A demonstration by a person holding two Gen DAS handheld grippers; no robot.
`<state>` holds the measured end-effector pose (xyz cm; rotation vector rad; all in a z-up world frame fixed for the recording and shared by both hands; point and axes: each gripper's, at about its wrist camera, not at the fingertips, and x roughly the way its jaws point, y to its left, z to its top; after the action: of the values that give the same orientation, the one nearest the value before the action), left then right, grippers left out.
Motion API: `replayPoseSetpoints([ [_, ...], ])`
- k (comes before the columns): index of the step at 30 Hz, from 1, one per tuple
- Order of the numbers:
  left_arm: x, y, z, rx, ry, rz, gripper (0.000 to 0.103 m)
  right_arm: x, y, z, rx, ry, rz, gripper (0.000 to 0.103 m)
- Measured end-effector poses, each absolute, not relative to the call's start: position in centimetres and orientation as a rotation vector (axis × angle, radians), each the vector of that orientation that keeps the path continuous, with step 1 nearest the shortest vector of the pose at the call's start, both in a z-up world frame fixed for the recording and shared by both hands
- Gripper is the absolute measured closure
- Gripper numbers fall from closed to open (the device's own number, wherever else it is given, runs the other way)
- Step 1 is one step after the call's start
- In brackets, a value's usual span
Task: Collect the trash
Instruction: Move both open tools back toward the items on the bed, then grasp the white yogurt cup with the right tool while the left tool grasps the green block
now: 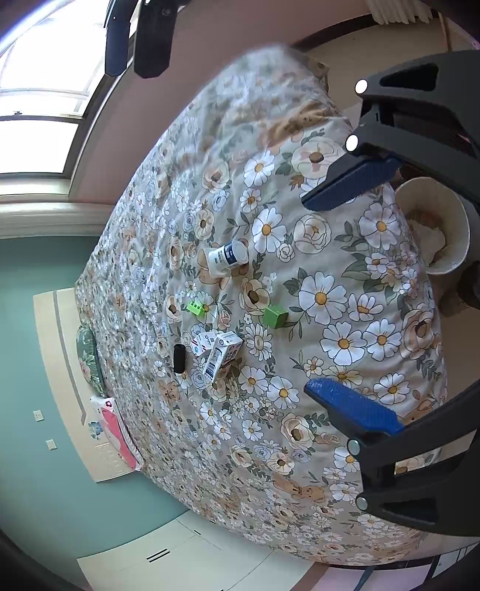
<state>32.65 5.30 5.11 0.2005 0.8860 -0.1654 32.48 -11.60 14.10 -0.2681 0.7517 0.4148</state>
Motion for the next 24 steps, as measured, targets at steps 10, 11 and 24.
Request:
replayPoseSetpoints([
  [10,41.3,4.5,-1.8,0.254,0.986,-0.19,0.01,44.1,-9.9,5.4,-0.185,0.926,0.354,0.02],
  [11,42.1,4.5,-2.5,0.258,0.997,-0.198,0.01,45.2,-9.7,4.3,-0.179,0.943,0.344,0.02],
  [24,49.4,5.4,-11.5,0.341,1.057,-0.246,0.01,55.3,-6.7,-8.6,-0.169,1.105,0.268,0.02],
])
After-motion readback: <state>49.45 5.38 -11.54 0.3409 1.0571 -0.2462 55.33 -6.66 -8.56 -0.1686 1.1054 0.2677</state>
